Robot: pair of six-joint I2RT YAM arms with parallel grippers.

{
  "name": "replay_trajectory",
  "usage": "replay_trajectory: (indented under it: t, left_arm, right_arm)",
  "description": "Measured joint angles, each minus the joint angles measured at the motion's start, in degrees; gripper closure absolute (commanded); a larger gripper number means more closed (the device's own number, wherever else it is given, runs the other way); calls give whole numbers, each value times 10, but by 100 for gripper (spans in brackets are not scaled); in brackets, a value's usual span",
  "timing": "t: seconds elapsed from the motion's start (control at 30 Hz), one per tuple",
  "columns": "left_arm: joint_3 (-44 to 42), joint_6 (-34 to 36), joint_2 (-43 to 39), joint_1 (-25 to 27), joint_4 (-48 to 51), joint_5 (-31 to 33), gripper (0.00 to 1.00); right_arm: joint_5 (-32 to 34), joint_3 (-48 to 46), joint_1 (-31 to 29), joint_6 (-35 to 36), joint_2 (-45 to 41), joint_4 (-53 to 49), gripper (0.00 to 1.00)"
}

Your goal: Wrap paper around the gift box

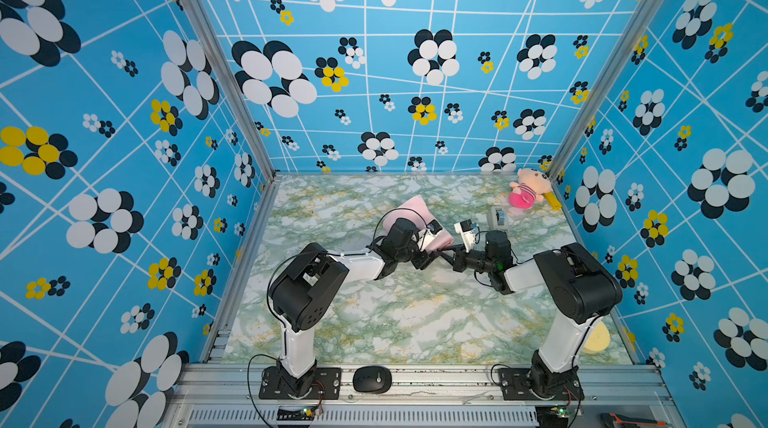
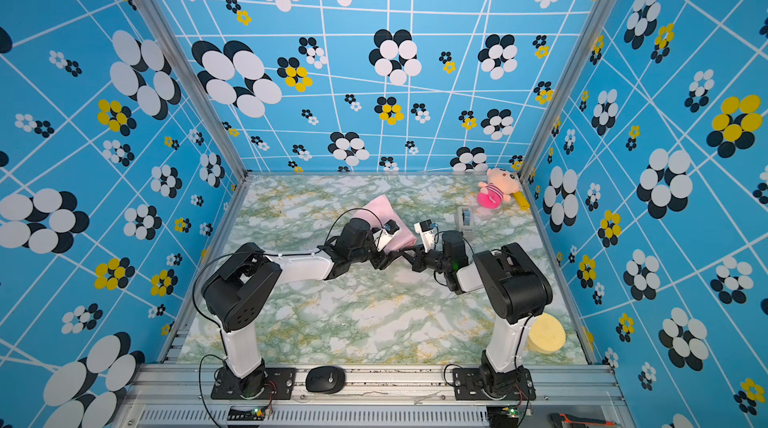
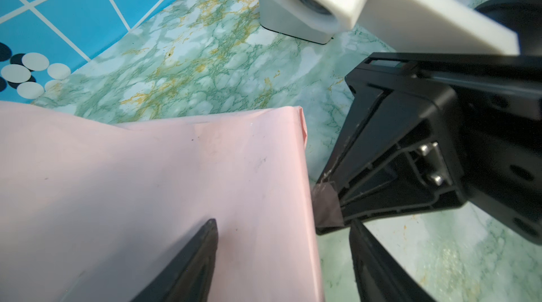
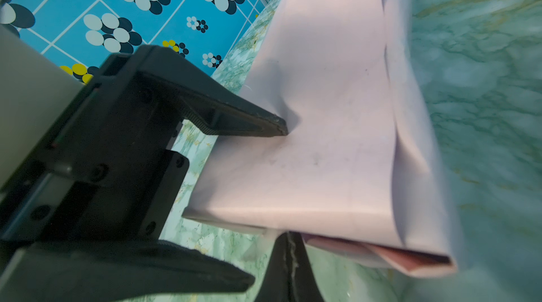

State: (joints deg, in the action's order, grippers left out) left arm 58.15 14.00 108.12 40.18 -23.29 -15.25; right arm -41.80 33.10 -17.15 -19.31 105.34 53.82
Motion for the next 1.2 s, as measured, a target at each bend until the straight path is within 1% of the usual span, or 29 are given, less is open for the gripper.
replay_trajectory:
  t: [0.27,0.53,0.57,0.67,0.73,0.93,1.2]
  left_arm:
    - [2,-16,-4,0,8,3,33]
    - [13,-30,-4,0,25,11,34]
    - [13,-31,-4,0,25,11,35]
    - [16,-40,-4,0,28,16,43]
    - [17,-45,-4,-2,28,18,44]
    - [19,-59,-4,-4,29,12,41]
    - [25,-70,-3,-5,37,11,43]
  right_arm:
    - [0,1,-1,0,0,0,100]
    - [0,3,-1,0,0,0,100]
    - [0,4,-1,0,0,0,100]
    - [0,4,-1,0,0,0,100]
    - [0,4,-1,0,0,0,100]
    - [0,4,-1,0,0,0,100]
    - [0,4,-1,0,0,0,100]
